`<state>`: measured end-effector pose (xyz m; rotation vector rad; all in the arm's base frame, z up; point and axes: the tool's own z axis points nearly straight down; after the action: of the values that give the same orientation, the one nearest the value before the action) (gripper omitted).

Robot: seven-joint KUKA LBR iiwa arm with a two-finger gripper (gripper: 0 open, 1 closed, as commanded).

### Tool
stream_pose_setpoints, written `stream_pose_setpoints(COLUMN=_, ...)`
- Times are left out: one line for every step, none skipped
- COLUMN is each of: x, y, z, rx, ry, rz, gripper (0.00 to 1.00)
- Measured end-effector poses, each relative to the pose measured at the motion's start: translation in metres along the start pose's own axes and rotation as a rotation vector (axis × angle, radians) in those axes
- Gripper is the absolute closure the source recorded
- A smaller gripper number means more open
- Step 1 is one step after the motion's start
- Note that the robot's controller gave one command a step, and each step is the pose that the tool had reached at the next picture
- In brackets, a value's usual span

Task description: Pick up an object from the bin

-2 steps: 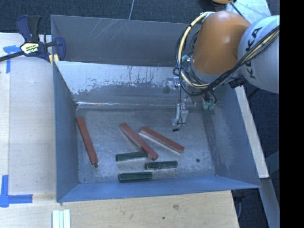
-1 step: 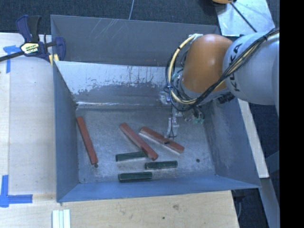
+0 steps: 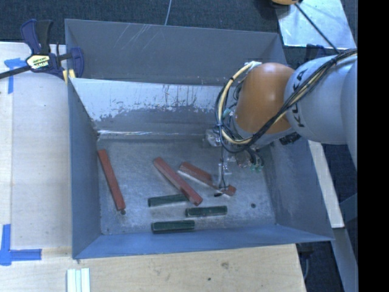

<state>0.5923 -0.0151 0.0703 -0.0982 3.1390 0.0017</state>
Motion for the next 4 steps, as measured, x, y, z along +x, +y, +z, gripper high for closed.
stream_pose_setpoints(x=0.023, y=0.027, z=-0.002, rx=0.004, ry=-0.006, rz=-0.050, gripper=0.00)
stream_pose_setpoints(x=0.031, y=0.039, z=-0.002, rx=0.002, ry=-0.003, rz=-0.067, gripper=0.00)
stream_pose_setpoints(x=0.048, y=0.016, z=-0.046, rx=0.000, ry=0.003, rz=-0.149, gripper=0.00)
stream_pose_setpoints(x=0.064, y=0.022, z=-0.049, rx=0.004, ry=-0.010, rz=-0.406, gripper=0.00)
